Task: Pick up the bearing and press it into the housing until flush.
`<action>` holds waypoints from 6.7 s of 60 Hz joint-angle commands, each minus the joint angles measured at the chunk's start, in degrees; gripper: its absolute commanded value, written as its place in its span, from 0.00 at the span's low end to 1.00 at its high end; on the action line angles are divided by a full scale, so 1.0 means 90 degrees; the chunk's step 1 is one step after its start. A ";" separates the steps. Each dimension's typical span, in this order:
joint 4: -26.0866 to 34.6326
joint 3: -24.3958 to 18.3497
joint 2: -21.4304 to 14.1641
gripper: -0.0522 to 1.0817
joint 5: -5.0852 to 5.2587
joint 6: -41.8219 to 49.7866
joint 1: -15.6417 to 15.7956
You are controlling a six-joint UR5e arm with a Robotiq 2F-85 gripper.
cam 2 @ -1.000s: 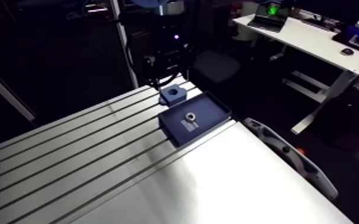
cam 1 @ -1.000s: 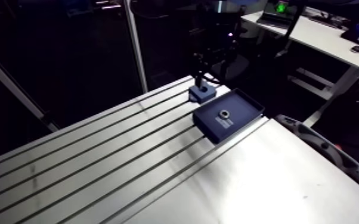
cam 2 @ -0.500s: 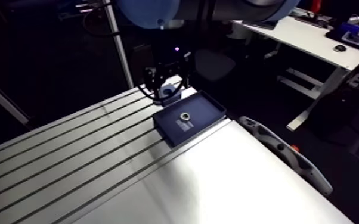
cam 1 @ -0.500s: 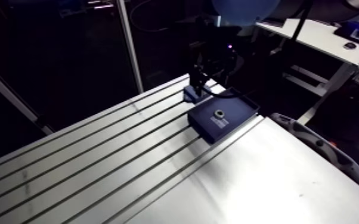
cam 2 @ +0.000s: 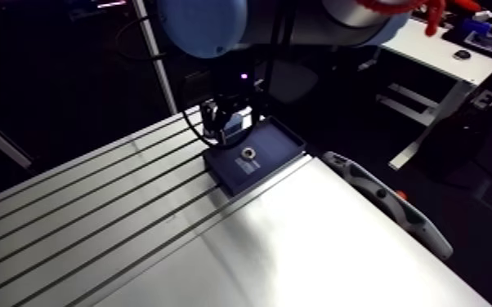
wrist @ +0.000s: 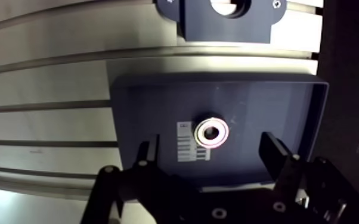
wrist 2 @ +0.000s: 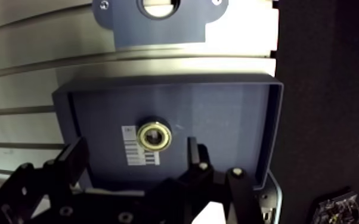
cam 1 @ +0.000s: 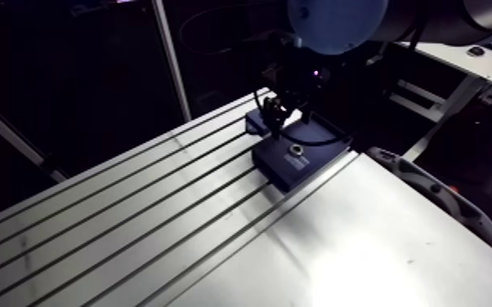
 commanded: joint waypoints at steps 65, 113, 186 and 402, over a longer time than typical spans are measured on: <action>-0.0701 0.0427 0.0278 0.31 -0.0092 -0.0007 -0.0127; -0.0711 0.0407 0.0327 0.43 -0.0092 -0.0007 -0.0127; -0.0701 0.0446 0.0280 0.48 -0.0102 -0.0017 -0.0146; 0.0471 -0.2004 0.1401 0.87 -0.0112 0.0520 0.0547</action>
